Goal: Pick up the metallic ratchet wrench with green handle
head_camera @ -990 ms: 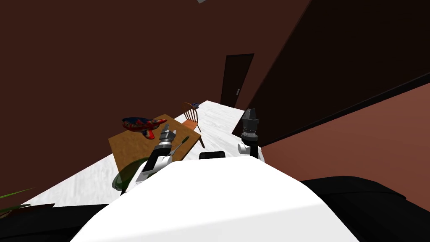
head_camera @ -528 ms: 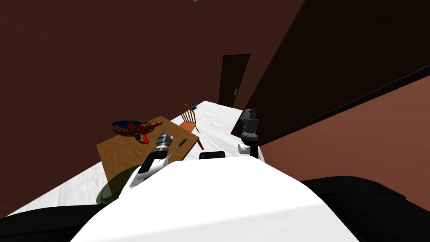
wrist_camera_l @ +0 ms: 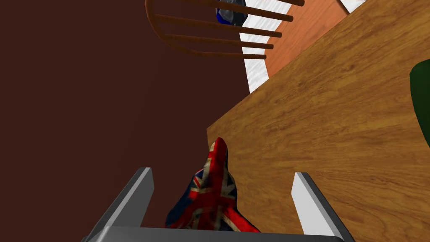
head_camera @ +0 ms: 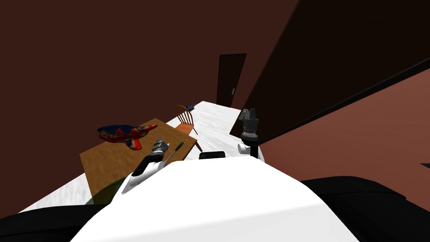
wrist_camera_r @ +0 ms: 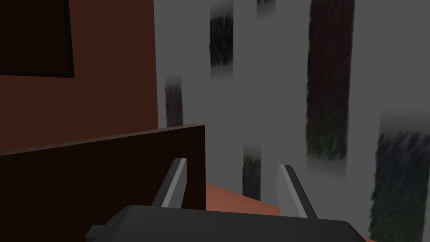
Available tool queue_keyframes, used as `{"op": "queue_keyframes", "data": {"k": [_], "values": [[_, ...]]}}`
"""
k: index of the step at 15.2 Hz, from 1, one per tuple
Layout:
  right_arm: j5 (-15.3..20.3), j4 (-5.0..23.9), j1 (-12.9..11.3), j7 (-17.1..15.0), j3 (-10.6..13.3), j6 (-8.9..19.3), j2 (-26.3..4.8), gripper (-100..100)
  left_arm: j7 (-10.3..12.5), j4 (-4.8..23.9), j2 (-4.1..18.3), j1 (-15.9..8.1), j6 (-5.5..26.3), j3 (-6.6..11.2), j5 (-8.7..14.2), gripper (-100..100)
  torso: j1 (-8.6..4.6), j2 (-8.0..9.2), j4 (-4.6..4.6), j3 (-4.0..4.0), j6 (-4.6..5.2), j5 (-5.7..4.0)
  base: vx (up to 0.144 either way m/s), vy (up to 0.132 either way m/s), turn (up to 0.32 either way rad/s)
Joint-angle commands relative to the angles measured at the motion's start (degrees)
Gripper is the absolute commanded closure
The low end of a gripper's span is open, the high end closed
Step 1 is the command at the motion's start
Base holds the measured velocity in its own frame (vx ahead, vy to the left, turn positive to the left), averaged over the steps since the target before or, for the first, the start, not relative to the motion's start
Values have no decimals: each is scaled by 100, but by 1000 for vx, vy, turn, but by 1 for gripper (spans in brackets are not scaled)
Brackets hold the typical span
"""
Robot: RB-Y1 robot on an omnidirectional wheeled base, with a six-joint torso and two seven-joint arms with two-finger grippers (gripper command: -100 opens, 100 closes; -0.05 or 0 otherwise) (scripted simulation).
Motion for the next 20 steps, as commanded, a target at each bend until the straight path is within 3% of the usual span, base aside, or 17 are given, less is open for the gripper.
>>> {"op": "queue_keyframes", "data": {"k": [1,2,3,5,6,7,10,12,15,20], "values": [[0,0,0,0,0,0,0,0,40,174,30,39,286,164,148,-100,0,0,0,0,0,0,51,-27,-64],[0,0,0,0,0,0,0,0,40,174,30,39,317,164,148,-100,-3,2,0,1,0,-1,57,-24,-72],[0,0,0,0,0,0,0,0,60,311,20,70,481,297,255,-100,-3,2,0,1,0,-1,75,-18,-98],[0,0,0,0,0,0,0,0,60,311,20,70,567,297,255,-100,-1,-3,-1,-2,0,-1,60,-9,-60],[0,0,0,0,0,0,0,0,80,449,5,100,783,431,361,-100,0,1,0,1,-1,0,49,-4,-63],[0,0,0,0,0,0,0,0,80,449,5,100,816,431,361,-100,2,3,1,2,0,0,55,-10,-78],[0,0,0,0,0,0,0,0,117,723,-34,158,1207,696,570,-100,-1,-2,0,-1,0,-1,75,-15,-102],[0,0,0,0,0,0,0,0,117,723,-34,158,1307,696,570,-100,0,-5,-1,-3,0,0,62,-8,-39],[0,0,0,0,0,0,0,0,149,991,-87,214,1704,956,772,-100,-1,1,0,1,1,0,60,-9,-86],[0,0,0,0,0,0,0,0,176,1248,-149,265,2235,1204,963,-100,-4,-6,-1,-3,0,-1,77,-11,-77]]}}
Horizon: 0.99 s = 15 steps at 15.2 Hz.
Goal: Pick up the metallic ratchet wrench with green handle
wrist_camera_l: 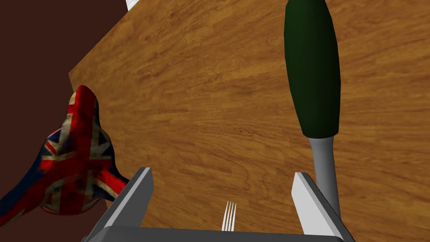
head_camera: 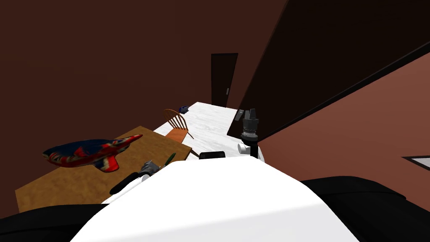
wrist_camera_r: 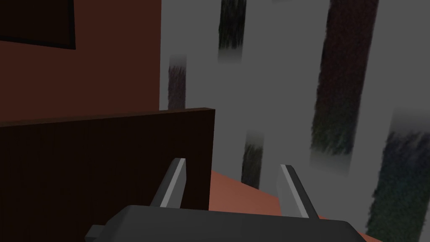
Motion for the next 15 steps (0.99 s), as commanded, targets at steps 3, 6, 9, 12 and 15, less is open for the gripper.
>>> {"op": "queue_keyframes", "data": {"k": [3,6,9,12,15], "values": [[0,0,0,0,0,0,0,0,25,202,-9,3,366,178,142,-100,3,0,0,0,0,1,68,0,-57],[0,0,0,0,0,0,0,0,45,434,-83,47,754,401,311,-100,7,10,2,6,0,1,52,5,-72],[0,0,0,0,0,0,0,0,62,641,-160,85,1098,599,460,-100,6,5,1,3,0,2,73,8,-73],[0,0,0,0,0,0,0,0,69,733,-199,102,1279,688,526,-100,10,1,0,1,-1,2,74,17,-56],[0,0,0,0,0,0,0,0,80,892,-273,130,1550,840,639,-100,10,5,1,3,-1,2,62,20,-56]]}}
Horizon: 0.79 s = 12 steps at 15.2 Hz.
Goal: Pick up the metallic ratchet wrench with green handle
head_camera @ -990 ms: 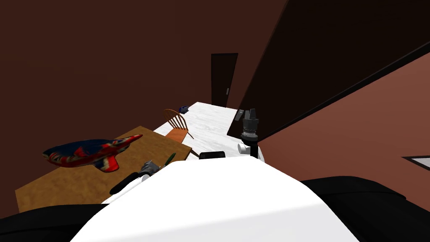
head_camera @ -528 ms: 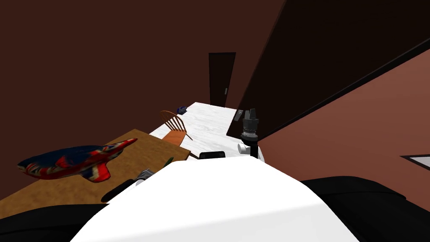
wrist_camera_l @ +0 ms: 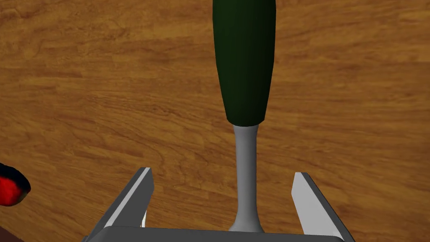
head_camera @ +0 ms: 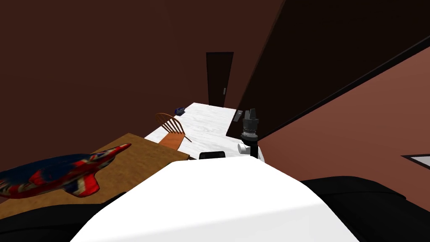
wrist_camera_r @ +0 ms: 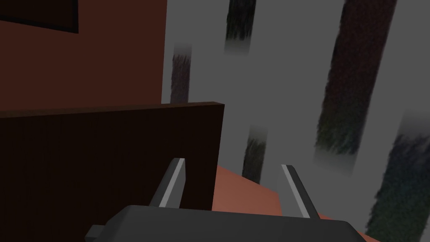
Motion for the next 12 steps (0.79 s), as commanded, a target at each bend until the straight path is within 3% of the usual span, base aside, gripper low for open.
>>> {"op": "queue_keyframes", "data": {"k": [1,5,12], "values": [[0,0,0,0,0,0,0,0,34,109,-56,-19,201,97,31,-100,0,0,0,0,0,0,54,31,-50],[0,0,0,0,0,0,0,0,44,265,-150,8,464,246,141,-100,8,2,0,1,0,2,55,40,-47],[0,0,-1,0,0,0,0,0,82,904,-77,-376,16,145,-24,-100,1,41,9,23,0,0,-24,20,-28]]}}
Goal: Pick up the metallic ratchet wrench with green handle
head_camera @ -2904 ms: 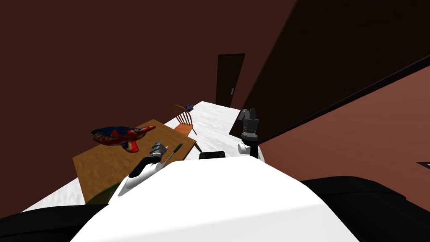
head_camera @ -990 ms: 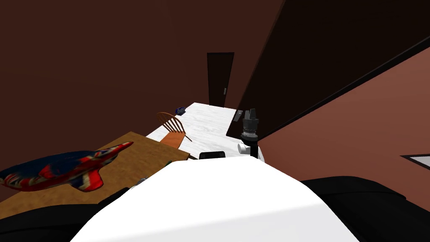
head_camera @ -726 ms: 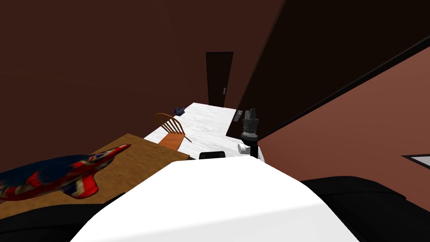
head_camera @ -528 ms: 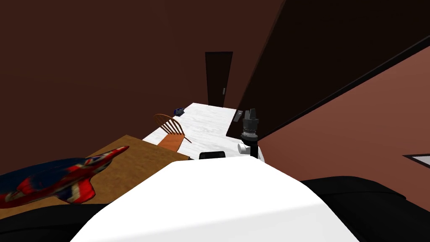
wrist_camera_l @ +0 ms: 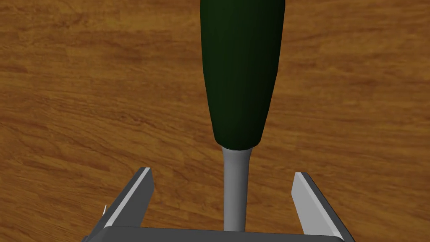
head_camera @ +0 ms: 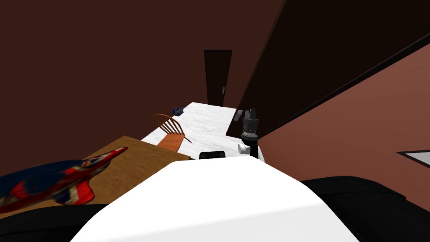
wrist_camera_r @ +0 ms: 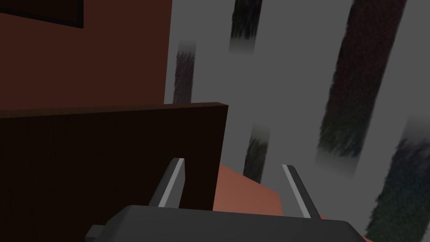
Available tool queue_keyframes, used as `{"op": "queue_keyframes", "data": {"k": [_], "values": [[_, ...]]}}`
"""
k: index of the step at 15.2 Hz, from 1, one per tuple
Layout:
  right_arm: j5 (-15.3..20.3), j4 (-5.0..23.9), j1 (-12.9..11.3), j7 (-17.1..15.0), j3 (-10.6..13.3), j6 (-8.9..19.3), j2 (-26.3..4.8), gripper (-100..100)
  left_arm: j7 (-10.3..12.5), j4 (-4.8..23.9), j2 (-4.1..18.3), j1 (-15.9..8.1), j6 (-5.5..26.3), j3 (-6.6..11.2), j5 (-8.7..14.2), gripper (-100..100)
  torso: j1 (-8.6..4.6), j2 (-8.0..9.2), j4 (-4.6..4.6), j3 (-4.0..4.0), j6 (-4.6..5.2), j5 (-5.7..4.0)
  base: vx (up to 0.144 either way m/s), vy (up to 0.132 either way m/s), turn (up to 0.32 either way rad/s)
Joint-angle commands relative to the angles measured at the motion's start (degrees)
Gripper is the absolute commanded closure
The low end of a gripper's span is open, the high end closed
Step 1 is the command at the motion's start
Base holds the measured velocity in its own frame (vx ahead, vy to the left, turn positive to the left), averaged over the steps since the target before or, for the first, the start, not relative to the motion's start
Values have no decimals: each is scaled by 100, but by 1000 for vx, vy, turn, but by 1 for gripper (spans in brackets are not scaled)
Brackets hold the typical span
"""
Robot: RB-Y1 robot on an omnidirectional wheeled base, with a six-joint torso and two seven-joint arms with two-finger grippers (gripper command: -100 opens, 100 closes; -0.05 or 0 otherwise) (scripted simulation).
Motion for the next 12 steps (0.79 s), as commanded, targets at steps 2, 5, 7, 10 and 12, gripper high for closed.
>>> {"op": "queue_keyframes", "data": {"k": [2,5,7,10,12], "values": [[0,0,0,0,0,0,0,0,2,30,1,-15,-28,-4,-7,100,-3,-3,-1,-1,-1,-1,-17,9,-9],[0,0,1,0,0,0,0,0,3,31,-5,-12,-24,-7,-5,100,-4,-13,-2,-7,1,-4,0,0,0],[0,0,1,0,0,0,0,0,-4,-152,-13,86,78,16,30,100,-3,-15,-3,-9,-1,0,8,-5,14],[0,0,1,0,0,0,0,0,-29,-400,-22,235,231,49,102,100,-15,-28,-6,-16,-3,-4,38,-25,40],[0,0,1,0,0,0,0,0,-18,-381,-30,219,205,42,81,100,-18,-32,-7,-18,-2,-6,32,-19,25]]}}
